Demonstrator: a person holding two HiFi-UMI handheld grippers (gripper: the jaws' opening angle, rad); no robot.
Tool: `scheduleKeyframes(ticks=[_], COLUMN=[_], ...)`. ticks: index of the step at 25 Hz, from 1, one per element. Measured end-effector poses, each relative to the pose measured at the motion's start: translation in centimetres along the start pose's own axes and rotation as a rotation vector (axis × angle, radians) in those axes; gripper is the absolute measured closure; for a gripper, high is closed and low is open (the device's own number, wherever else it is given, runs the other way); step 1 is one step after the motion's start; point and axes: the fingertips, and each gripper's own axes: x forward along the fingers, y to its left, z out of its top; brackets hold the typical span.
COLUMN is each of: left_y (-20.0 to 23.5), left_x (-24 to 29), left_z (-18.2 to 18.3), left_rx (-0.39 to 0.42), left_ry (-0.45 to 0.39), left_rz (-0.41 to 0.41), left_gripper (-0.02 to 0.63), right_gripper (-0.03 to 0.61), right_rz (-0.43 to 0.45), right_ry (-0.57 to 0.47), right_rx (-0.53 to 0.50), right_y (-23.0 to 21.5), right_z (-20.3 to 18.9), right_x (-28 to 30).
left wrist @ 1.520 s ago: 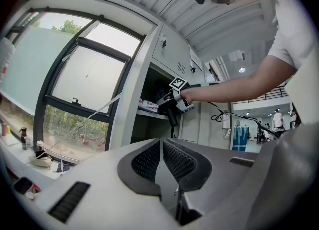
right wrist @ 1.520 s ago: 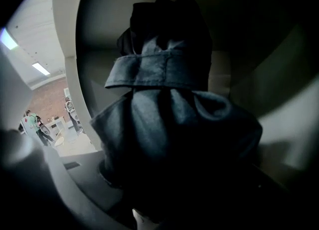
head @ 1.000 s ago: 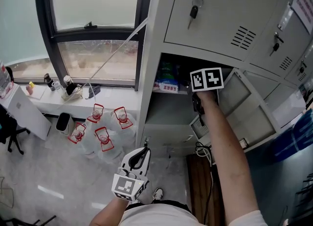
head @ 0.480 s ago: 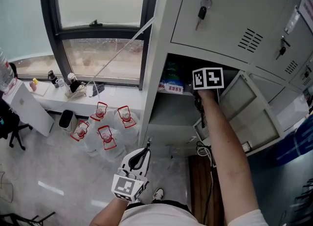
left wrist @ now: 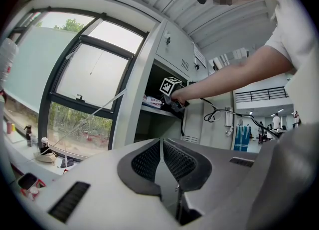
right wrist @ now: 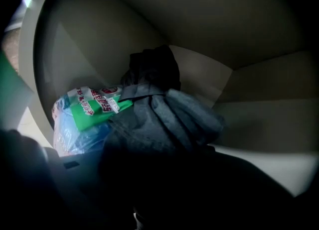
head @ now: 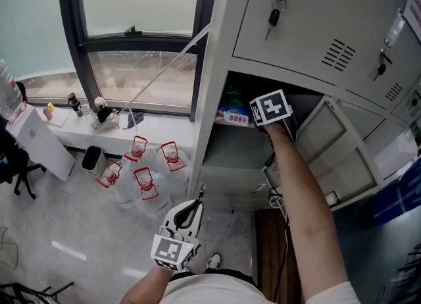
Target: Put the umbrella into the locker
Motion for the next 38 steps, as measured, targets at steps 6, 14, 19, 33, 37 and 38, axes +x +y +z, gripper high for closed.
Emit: scheduleKeyframes(ticks=[6, 14, 19, 33, 37, 38], left_y=[0.0, -0.4, -0.8, -2.3, -2.6, -2.5], left_x=[-0.5, -1.1, -1.2, -1.1, -1.4, -1.5], left_z=[0.1, 0.2, -0.3, -0.3, -0.3, -0.4], left_rx=[0.005, 0.007, 0.006, -0.007, -0.005, -0.005], left_ry=[0.006, 0.003, 0.013, 0.007, 0.007, 0.009], left_rz=[0.016, 0.028, 0.032, 0.016, 0.014, 0.015], left_gripper=[0.575, 0.575, 0.575, 0.575, 0.575, 0.575], right_gripper=[0.36, 0.345, 0.315, 0.283, 0.327, 0.327], right_rz=[0.001, 0.01, 0.069, 0.072, 0.057, 0.059], right_ry=[0.038, 0.048, 0.038, -0.027, -0.04, -0.044], right_rx=[0.106, 0.139, 0.135, 0.24, 0.245, 0.257], right_y=[-1.0, -1.2, -0.4, -0.8, -1.0, -1.1], right_z=[-0.3, -0.6, -0.3, -0.4, -0.6, -0.6], right_x=[0.4, 0.5, 0.4, -0.7, -0.9, -1.0])
